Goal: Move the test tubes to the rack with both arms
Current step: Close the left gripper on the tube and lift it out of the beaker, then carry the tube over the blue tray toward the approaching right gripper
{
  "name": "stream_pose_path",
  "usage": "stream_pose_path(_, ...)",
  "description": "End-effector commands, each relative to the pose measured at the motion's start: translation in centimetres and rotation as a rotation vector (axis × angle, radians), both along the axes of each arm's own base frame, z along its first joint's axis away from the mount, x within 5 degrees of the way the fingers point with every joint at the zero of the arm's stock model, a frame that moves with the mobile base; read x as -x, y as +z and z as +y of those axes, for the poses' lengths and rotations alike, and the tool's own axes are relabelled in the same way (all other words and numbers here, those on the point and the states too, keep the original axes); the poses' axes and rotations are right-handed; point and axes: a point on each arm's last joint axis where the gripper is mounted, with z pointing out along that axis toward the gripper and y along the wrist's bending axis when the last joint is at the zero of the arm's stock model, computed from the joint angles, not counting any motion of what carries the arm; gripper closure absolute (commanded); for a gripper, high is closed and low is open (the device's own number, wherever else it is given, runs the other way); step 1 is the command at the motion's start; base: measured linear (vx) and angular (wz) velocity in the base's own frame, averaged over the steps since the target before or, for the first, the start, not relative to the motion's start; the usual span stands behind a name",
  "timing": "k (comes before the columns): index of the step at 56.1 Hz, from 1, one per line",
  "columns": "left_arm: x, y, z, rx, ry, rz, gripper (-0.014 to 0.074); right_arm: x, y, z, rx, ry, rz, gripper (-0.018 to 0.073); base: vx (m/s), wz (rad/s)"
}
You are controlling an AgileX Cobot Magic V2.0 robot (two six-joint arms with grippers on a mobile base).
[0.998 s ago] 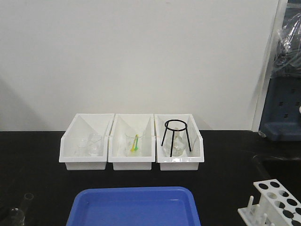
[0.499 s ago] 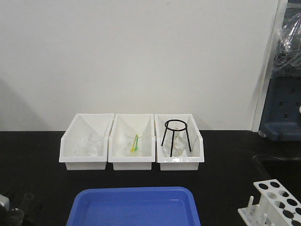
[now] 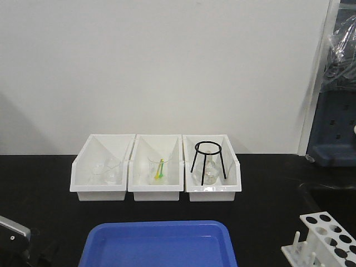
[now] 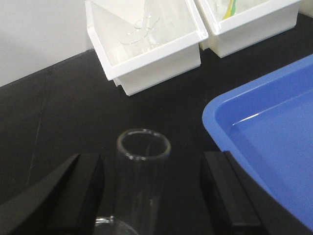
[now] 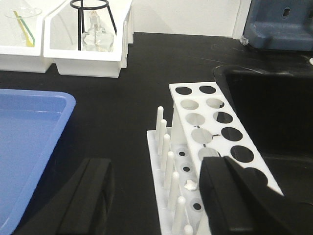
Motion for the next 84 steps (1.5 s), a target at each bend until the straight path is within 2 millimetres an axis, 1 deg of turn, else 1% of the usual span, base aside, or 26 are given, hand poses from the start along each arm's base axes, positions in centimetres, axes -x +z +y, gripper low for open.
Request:
stream_pose_path(1,-0.7,2.2,0.0,0.032,0.013,-0.147,0.0059,-0.6,1.8,0.1,-0.001,0.014,-0.11,0.0096,0.0,0.0)
stream_pose_path(9,-0.7,2.2,0.2,0.046,0.038,-0.149,0.0129,-0.6,1.8,0.1,-0.001,0.014,-0.11,0.0097,0.0,0.0)
stream_pose_path(22,-0.7,2.2,0.2,0.049,0.042,-0.146,0.0302,-0.6,1.8,0.1,-0.003,0.013,-0.111,0.0097,0.0,0.0)
stream_pose_path(28,-0.6,2.6,0.4,0.064,0.063,-0.151,0.0392,-0.6,1.8,0.1,-0.003,0.013,-0.111,0.0097,0.0,0.0)
stream_pose_path(38,0.2,4.7,0.6,0.086,0.082,-0.197,0.0496,-0.6,1.8,0.1,-0.003,0.013,-0.113,0.0097,0.0,0.0)
stream_pose_path(44,1.0,6.2,0.7,0.099,0.08,-0.209,0.053,-0.6,1.8,0.1,-0.007,0.012,-0.115,0.0097,0.0,0.0)
stream_pose_path(51,2.2,8.4,0.9,0.114,0.075,-0.269,0.054,-0.6,1.6,0.1,-0.011,0.006,-0.088,0.0097,0.0,0.0)
stream_pose_path(57,3.2,10.3,1.0,0.214,0.082,-0.333,0.0539,-0.5,1.4,0.1,0.0,0.006,-0.063,0.0097,0.0,0.0)
stream_pose_path(60,3.6,10.9,0.9,0.237,0.073,-0.345,0.0538,-0.6,1.5,0.1,0.01,0.01,-0.069,0.0097,0.0,0.0)
stream_pose_path(66,3.7,11.4,0.3,0.257,0.004,-0.342,0.0538,-0.8,2.4,0.7,0.056,0.064,-0.081,0.0097,0.0,0.0)
stream_pose_path(70,3.3,11.9,-0.8,0.295,-0.082,-0.329,0.0538,-1.3,3.3,1.5,0.084,0.122,-0.089,0.0097,0.0,0.0)
stream_pose_path(77,2.1,13.5,-3.4,0.379,-0.256,-0.308,0.0538,-2.6,4.6,3.7,0.092,0.238,-0.081,0.0097,0.0,0.0)
stream_pose_path(84,0.5,14.4,-5.8,0.523,-0.37,-0.231,0.0538,-4.2,5.5,6.2,0.107,0.352,-0.075,0.0097,0.0,0.0)
